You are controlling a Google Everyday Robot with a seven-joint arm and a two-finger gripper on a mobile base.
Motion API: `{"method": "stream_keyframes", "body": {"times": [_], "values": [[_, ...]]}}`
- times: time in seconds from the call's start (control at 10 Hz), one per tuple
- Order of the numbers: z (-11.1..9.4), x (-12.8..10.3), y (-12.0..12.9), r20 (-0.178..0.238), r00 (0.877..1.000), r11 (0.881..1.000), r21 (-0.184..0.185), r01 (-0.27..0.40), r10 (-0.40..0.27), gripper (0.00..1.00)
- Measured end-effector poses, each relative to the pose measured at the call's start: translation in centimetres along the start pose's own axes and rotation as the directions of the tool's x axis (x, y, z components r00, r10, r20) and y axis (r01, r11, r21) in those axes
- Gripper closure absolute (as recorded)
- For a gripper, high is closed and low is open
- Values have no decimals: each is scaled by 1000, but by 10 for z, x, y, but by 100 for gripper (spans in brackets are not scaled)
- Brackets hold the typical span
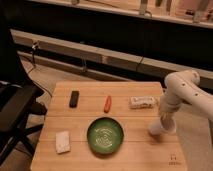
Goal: Pick up the ceramic cup
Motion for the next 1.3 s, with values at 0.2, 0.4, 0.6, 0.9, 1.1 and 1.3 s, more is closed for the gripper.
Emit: {"method": "stream_keyframes", "body": {"times": [0.2,0.4,0.6,0.9,1.1,1.3], "values": [[-6,5,-2,-5,1000,1000,2,-4,4,100],[-14,7,-4,-9,1000,1000,5,6,-6,100],[-25,-4,-10,-13,1000,1000,8,22,-22,100],[-33,3,-12,-18,1000,1000,10,20,-19,100],[-39,2,-13,-21,999,1000,10,27,-27,100],[-45,-5,-18,-24,999,999,13,41,-41,100]]}}
